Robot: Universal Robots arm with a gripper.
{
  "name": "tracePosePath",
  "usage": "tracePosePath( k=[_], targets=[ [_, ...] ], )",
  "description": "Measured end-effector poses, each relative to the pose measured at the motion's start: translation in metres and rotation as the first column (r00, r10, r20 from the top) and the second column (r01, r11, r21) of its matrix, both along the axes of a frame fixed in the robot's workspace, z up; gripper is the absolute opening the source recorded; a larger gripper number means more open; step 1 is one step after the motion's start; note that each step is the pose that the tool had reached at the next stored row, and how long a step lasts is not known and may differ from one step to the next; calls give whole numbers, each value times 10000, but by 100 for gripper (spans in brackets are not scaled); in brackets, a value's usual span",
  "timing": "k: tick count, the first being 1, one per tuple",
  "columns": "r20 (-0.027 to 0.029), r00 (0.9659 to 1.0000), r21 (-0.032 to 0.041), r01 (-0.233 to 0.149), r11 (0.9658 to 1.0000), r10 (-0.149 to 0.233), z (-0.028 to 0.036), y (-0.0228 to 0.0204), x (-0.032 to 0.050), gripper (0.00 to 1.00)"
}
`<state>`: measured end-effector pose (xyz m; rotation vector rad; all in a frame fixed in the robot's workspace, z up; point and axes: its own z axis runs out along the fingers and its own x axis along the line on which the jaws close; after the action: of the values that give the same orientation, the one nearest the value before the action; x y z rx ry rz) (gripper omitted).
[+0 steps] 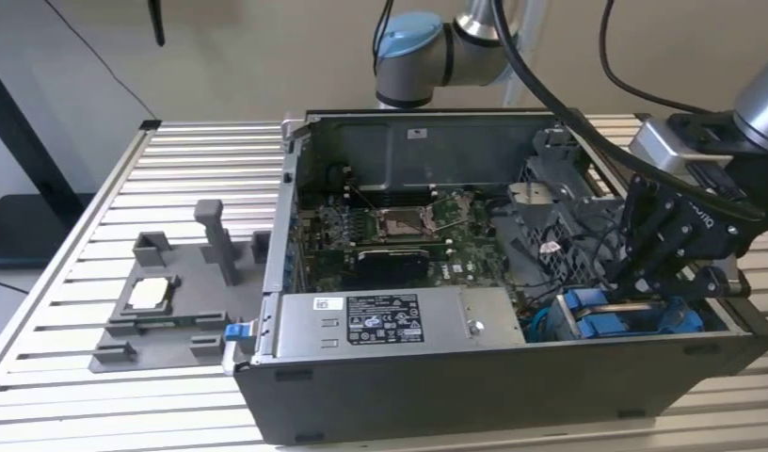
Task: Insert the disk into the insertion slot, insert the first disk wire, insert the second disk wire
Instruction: 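Insert the second disk wire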
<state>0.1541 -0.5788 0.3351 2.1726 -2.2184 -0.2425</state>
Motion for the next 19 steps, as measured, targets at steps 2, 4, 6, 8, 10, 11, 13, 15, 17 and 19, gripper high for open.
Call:
tracePosePath(
  k=[2,4,6,8,10,11,13,15,17,19],
  targets=[
    [0,10000,-4,0,10000,0,18,0,0,24],
    [-7,10000,-4,1,10000,-1,76,-1,-1,24],
    [-13,10000,-4,1,10000,-1,129,-1,0,24],
    [-15,10000,-6,0,10000,0,175,-1,0,24],
    [-15,10000,-6,1,10000,-1,216,-1,0,24],
    [-15,10000,-6,0,10000,0,234,-1,0,24],
    [-15,10000,-5,0,10000,0,274,-1,0,24],
    [-15,10000,-5,0,10000,0,307,-1,0,24],
    [-7,10000,-4,-2,10000,2,323,-1,1,24],
    [10,10000,-1,-1,10000,1,326,-1,-1,24]
  ],
)
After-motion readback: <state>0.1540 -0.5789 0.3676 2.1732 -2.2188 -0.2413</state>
